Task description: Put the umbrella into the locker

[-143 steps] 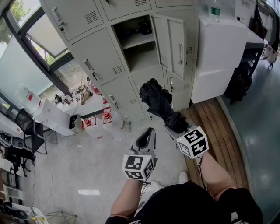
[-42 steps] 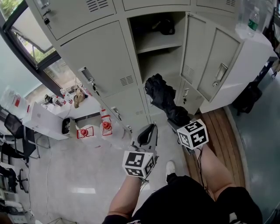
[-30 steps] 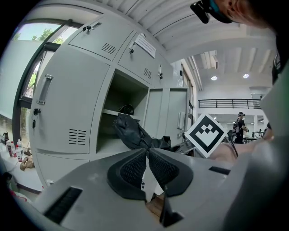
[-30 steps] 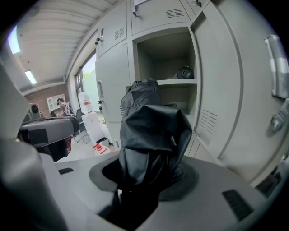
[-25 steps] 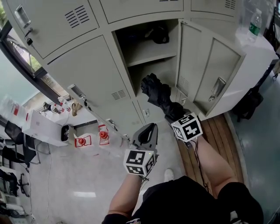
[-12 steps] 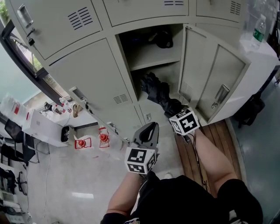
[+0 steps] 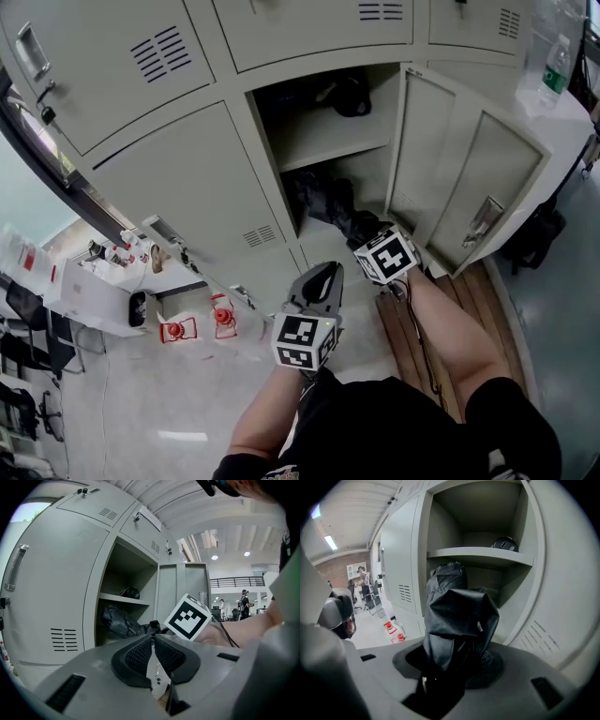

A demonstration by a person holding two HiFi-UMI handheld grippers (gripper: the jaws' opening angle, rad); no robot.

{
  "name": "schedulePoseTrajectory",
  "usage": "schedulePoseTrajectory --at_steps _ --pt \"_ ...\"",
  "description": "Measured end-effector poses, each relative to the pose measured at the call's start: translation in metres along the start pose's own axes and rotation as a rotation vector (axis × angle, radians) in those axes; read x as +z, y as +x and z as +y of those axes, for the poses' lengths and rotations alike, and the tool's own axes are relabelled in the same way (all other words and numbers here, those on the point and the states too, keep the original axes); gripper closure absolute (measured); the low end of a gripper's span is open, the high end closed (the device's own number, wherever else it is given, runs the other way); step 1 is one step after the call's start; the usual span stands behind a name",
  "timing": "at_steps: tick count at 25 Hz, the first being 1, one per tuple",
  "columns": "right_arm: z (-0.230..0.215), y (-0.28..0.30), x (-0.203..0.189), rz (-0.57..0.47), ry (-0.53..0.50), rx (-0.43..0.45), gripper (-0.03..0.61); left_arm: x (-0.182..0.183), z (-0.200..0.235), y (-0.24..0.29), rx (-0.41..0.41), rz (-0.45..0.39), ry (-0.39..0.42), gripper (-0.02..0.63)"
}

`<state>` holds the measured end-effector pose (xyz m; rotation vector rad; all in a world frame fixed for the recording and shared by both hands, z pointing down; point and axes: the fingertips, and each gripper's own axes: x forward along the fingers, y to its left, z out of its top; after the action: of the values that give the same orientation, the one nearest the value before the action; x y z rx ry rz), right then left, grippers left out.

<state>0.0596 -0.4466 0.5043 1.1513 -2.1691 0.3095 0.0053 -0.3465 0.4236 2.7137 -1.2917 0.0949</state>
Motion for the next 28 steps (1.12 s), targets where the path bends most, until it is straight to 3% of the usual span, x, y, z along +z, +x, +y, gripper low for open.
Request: schedulePoseTrajectory --at_steps 9,28 --pt "-0.018 0.044 0.028 -0.024 0.03 -0.012 0.333 -0.006 0.028 0.026 -0.037 0.007 0.001 0.581" --pt "-0.064 0.114 0.06 0.023 0.036 -0.066 0.328 -0.002 0.066 0.07 -0.085 0.014 0.057 0.581"
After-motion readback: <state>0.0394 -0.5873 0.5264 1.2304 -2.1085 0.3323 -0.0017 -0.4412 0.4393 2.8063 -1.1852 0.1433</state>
